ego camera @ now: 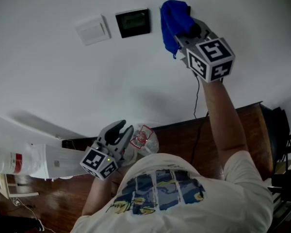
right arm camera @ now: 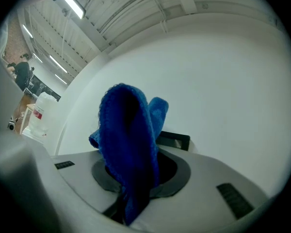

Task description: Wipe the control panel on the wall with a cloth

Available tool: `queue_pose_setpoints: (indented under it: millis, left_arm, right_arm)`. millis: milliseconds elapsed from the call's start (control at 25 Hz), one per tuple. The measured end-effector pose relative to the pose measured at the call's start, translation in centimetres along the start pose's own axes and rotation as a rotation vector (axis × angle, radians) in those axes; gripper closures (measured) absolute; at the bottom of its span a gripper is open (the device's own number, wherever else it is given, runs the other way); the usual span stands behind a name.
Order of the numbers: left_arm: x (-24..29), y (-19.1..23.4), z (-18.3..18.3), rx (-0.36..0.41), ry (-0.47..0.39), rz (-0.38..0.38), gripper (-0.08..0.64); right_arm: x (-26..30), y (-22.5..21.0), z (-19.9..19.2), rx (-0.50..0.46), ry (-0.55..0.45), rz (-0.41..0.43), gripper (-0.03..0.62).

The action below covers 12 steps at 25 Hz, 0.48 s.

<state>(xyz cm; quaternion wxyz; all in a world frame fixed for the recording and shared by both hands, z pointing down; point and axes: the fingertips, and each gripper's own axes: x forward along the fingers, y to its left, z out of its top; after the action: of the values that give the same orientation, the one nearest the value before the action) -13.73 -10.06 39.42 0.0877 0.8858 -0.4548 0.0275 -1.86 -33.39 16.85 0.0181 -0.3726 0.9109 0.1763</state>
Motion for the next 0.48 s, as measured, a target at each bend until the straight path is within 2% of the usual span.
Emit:
queue_pose_setpoints:
  millis: [480]
  left_arm:
    - [0.5,-0.8,0.0,0.006,0.007,-0.012,0.463]
  right_arm:
    - [-2.4,-4.2,-0.7,-0.008,0.011,-0.07,0.503]
